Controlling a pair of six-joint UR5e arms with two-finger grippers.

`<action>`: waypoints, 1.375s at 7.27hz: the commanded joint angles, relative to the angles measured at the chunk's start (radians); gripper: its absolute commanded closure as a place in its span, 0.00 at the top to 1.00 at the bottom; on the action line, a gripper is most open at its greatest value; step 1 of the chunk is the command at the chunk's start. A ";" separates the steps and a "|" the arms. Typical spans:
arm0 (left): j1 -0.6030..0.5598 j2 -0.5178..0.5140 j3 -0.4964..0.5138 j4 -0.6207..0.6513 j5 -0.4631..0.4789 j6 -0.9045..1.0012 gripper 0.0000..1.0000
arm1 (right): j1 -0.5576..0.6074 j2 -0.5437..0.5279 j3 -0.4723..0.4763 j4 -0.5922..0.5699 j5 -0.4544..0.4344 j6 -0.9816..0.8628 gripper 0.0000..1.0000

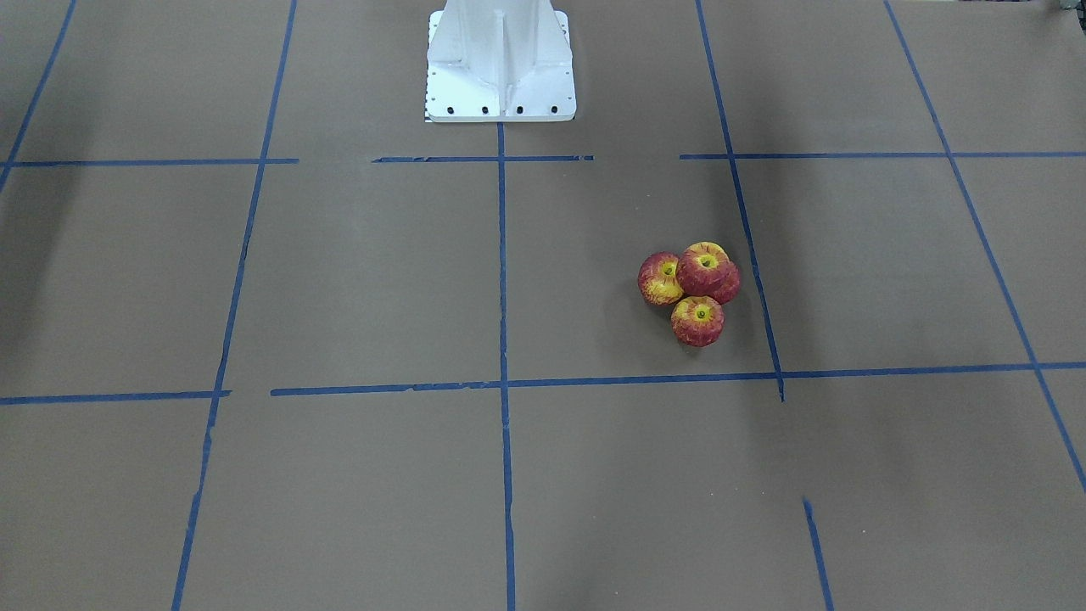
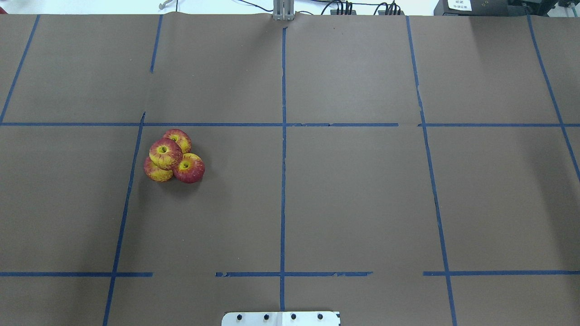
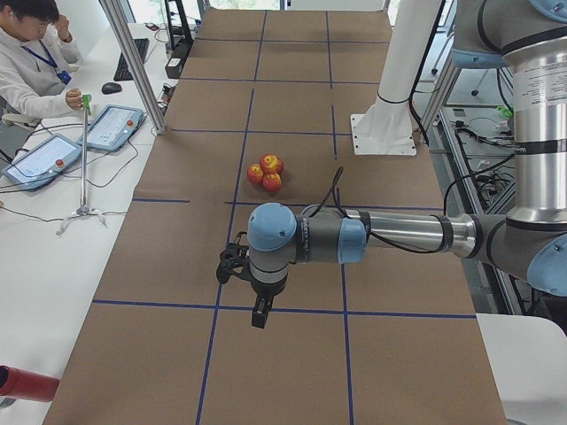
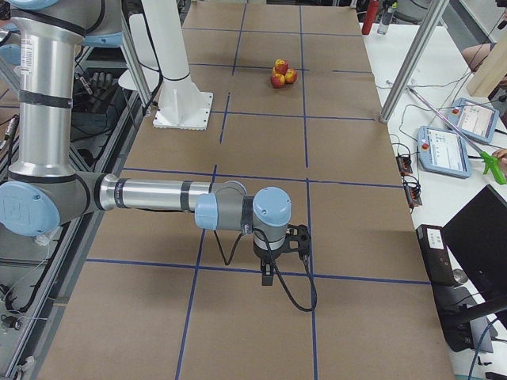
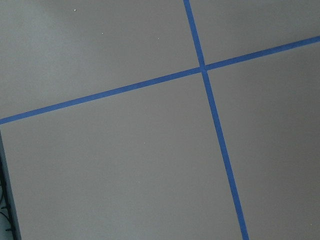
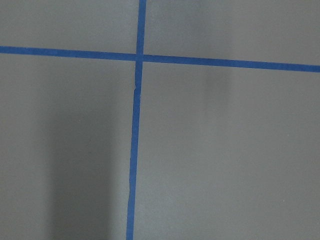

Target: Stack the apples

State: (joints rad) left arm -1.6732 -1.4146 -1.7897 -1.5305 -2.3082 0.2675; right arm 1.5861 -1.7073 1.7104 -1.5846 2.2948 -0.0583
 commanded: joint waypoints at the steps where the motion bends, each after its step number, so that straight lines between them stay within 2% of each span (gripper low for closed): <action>1: 0.001 -0.001 0.013 0.000 -0.028 -0.033 1.00 | 0.000 0.000 0.000 0.000 0.000 0.000 1.00; 2: 0.001 -0.004 0.012 -0.008 -0.042 -0.106 1.00 | 0.000 0.000 0.000 0.000 0.000 0.000 1.00; 10: 0.007 -0.030 -0.003 0.000 -0.042 -0.099 1.00 | 0.000 0.000 0.000 0.000 0.000 0.000 1.00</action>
State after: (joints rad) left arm -1.6680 -1.4378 -1.7889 -1.5319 -2.3492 0.1683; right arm 1.5861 -1.7073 1.7104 -1.5846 2.2949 -0.0583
